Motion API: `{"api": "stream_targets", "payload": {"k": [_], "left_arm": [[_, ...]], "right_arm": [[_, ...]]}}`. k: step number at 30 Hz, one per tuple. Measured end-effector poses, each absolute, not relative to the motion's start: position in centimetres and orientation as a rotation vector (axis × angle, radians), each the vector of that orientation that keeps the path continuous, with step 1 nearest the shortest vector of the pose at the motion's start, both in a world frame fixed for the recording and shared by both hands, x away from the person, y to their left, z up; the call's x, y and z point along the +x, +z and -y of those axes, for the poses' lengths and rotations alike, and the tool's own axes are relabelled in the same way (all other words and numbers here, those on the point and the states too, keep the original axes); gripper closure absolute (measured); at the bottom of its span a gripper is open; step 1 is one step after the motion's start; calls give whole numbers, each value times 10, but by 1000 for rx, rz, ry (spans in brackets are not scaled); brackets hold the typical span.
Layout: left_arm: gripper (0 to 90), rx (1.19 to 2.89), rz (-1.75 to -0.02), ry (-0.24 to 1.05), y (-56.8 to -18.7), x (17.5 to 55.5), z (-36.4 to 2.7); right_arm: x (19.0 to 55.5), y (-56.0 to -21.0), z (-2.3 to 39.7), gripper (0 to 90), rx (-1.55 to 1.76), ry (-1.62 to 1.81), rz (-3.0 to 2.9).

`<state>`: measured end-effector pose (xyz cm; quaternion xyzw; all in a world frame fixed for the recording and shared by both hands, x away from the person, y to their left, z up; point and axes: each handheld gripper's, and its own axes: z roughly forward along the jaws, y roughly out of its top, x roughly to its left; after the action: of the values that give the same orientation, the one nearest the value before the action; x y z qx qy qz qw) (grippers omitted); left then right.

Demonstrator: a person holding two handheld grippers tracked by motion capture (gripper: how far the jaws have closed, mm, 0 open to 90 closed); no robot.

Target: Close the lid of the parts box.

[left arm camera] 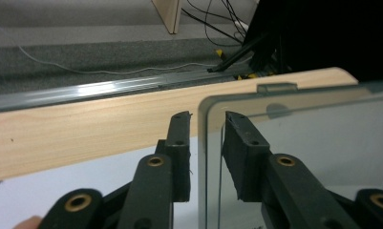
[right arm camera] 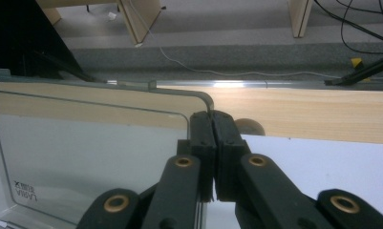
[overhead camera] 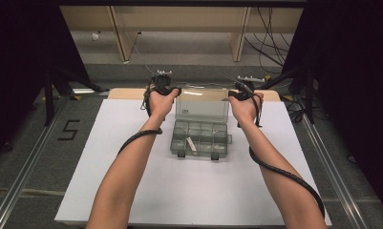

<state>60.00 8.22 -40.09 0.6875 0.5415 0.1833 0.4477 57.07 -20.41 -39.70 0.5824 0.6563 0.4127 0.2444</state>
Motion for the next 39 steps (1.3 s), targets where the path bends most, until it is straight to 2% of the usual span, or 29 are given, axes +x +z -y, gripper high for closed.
{"api": "stream_targets", "payload": {"k": [7,10,12,16,22,24,28,39], "left_arm": [[848,1728,-1353,491,-402,598,-80],[871,1765,-1352,517,-400,595,-79],[877,1721,-1371,509,-400,594,-77],[881,1767,-1353,541,-397,589,-78],[883,1723,-1350,551,-396,583,-77],[884,1757,-1330,556,-394,579,-79],[885,1698,-1333,560,-396,575,-78],[886,1701,-1315,578,-393,567,-79]], "right_arm": [[566,-394,203,888,1575,1141,-1796],[564,-393,205,888,1557,1120,-1810],[563,-394,204,888,1574,1136,-1794],[561,-394,204,889,1573,1142,-1793],[557,-392,204,889,1570,1148,-1788],[555,-393,205,890,1548,1155,-1780],[549,-391,204,889,1545,1156,-1783],[543,-389,203,890,1526,1163,-1778]]}}
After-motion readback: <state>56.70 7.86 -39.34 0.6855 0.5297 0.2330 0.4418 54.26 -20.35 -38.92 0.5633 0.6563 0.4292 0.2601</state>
